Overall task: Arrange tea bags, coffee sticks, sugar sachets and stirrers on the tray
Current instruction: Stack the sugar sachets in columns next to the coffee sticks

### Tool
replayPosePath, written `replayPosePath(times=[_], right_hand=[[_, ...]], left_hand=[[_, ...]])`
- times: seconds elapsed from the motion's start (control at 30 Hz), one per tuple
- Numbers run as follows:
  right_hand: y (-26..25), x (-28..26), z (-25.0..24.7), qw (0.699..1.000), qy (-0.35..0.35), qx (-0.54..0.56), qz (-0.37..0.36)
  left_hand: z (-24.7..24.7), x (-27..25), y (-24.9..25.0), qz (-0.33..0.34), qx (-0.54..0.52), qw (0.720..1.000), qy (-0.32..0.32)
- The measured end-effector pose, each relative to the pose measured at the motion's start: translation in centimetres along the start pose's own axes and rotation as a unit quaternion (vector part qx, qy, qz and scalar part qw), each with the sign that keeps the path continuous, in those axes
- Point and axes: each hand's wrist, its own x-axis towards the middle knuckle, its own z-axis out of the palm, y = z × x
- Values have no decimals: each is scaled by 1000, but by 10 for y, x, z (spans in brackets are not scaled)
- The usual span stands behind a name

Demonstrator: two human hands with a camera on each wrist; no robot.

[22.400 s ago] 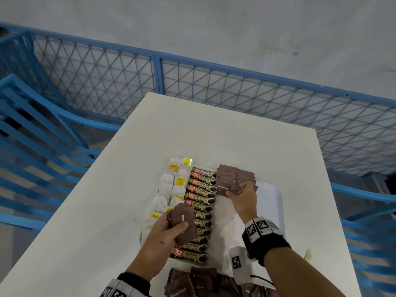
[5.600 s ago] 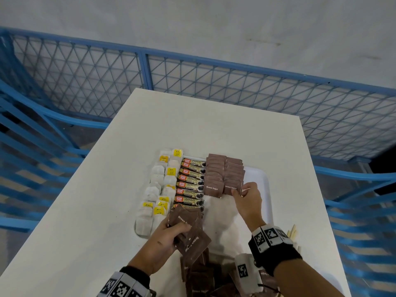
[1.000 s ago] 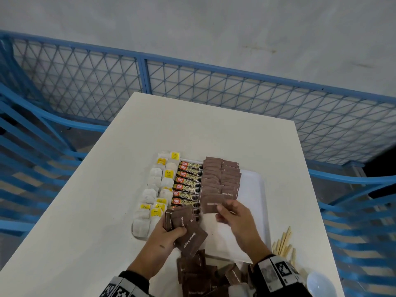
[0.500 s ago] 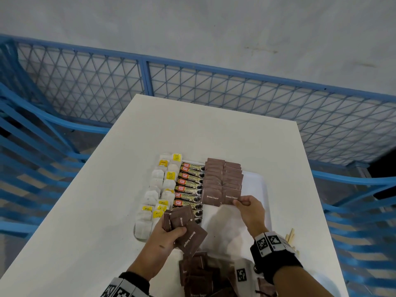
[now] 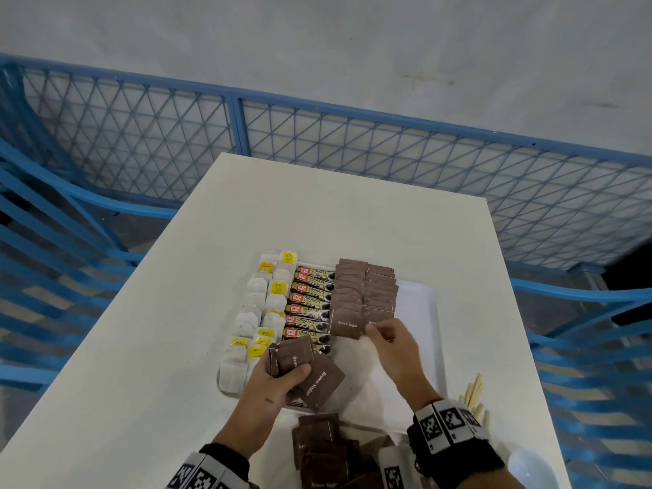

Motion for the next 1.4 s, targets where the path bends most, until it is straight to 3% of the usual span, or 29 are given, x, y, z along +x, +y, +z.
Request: replayPosePath(times=[0.13,0.2,0.3,0.43,0.6,0.67,0.77,0.87,1.0,1.2,1.4], right_hand=[[-22,-36,3,970,-243,15,15],[-24,-47,6,954,-299,27,18],[-20,-54,13,946,-325,17,-4],[-14,-52,16,951,-305,38,-7],[-14,-46,10,939,-250,223,75],[-11,-37,4,944,-210,241,79],[1,-15,-4,973,-131,180,64],[17,8,-15,997,-54,52,29],[21,27,-27,990,-28,-134,-41],[16,45,-22,984,-26,-159,-71],[19,47,-13,980,21,-174,-92]], left_hand=[[1,3,-2,2,-8,1000,12],[0,4,-2,10,-4,1000,16],[-2,5,-3,21,0,1000,15],[-2,4,-3,20,-15,1000,12],[-2,3,-2,11,-43,999,31],[-4,2,0,5,-52,998,35],[-6,2,2,-3,-57,998,37],[-6,1,2,-4,-64,997,36],[-4,0,3,-8,-75,997,31],[-1,-2,7,2,-81,997,1],[0,-2,5,2,-72,997,-4]])
